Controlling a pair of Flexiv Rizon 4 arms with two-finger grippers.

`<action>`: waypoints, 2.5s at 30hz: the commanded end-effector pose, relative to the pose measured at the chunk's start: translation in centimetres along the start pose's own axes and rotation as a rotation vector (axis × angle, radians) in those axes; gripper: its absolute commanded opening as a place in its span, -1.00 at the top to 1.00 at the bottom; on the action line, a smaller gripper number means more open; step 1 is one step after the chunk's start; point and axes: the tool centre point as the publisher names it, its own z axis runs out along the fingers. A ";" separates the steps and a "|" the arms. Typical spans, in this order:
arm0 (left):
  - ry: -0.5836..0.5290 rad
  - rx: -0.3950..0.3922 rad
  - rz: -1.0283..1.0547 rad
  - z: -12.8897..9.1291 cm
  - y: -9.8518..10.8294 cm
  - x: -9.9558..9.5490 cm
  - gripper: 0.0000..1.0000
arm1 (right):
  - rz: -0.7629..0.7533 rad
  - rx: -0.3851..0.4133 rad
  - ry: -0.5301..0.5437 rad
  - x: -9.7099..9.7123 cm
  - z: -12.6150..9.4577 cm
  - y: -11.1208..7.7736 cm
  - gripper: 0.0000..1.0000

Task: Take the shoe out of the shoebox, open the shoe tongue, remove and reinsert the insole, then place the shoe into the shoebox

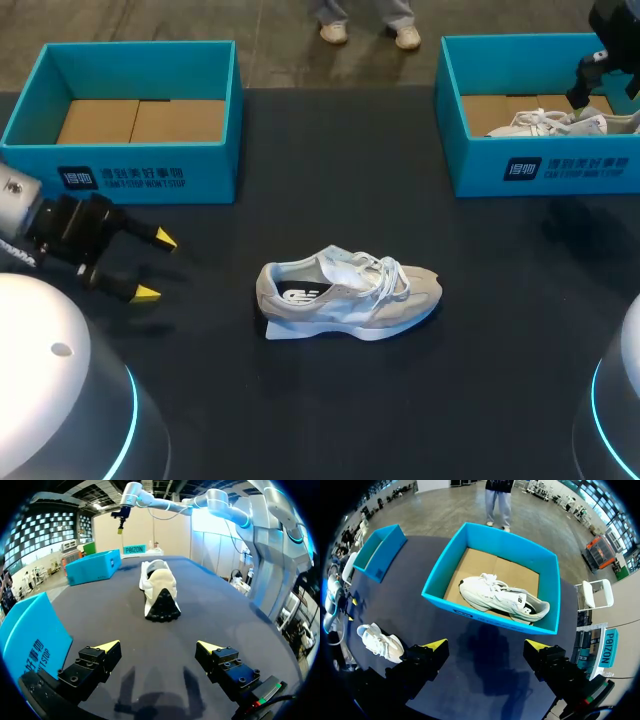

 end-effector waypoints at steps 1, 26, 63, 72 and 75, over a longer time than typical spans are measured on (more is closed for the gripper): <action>-0.071 0.051 -0.021 1.4 0.7 0.9 -1.00 | 0.001 -0.001 0.000 0.0 0.1 0.0 -1.00; -0.103 0.147 -0.096 10.3 -4.0 2.8 -1.00 | 0.001 -0.001 0.000 0.0 0.1 0.0 -1.00; -0.179 0.177 -0.150 14.5 -4.9 4.0 -1.00 | 0.001 -0.001 0.000 0.0 0.1 0.0 -1.00; -0.166 0.157 -0.136 15.2 -5.5 3.2 -1.00 | 0.001 -0.001 0.000 0.0 0.1 0.0 -1.00; -0.189 0.144 -0.121 15.2 -5.6 3.0 -1.00 | 0.001 -0.001 0.000 0.0 0.1 0.0 -1.00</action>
